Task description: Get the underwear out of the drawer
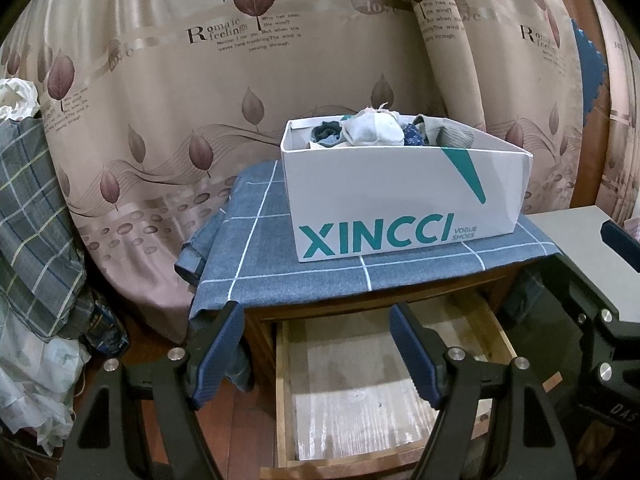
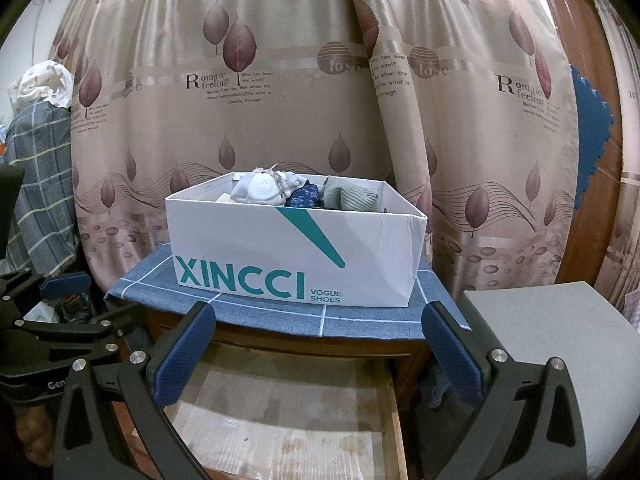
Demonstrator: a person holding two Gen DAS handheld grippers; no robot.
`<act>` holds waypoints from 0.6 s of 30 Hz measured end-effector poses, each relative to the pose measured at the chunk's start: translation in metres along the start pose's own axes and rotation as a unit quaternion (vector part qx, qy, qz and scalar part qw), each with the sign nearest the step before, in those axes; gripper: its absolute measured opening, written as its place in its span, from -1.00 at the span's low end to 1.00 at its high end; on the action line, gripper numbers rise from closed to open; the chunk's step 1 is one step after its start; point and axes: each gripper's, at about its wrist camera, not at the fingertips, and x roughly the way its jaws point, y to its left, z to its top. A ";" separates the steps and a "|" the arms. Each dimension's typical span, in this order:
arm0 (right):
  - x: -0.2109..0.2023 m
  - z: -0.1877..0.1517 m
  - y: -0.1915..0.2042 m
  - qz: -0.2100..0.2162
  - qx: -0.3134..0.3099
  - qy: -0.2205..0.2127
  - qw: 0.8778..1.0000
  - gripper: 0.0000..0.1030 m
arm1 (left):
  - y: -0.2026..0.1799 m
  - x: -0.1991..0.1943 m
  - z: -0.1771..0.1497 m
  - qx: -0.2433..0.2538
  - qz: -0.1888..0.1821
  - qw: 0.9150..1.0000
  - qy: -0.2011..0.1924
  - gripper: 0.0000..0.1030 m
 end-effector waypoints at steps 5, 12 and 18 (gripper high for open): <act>0.000 0.000 -0.001 0.000 0.000 0.000 1.000 0.98 | 0.000 0.006 0.000 -0.002 -0.010 1.000 0.018 0.54; 0.000 0.000 -0.001 0.000 0.000 0.000 1.000 0.98 | 0.004 0.015 -0.001 -0.020 -0.041 0.998 0.036 0.69; -0.002 -0.001 -0.006 -0.006 -0.005 -0.002 1.000 0.98 | -0.001 0.002 0.001 0.005 -0.010 1.000 -0.014 0.74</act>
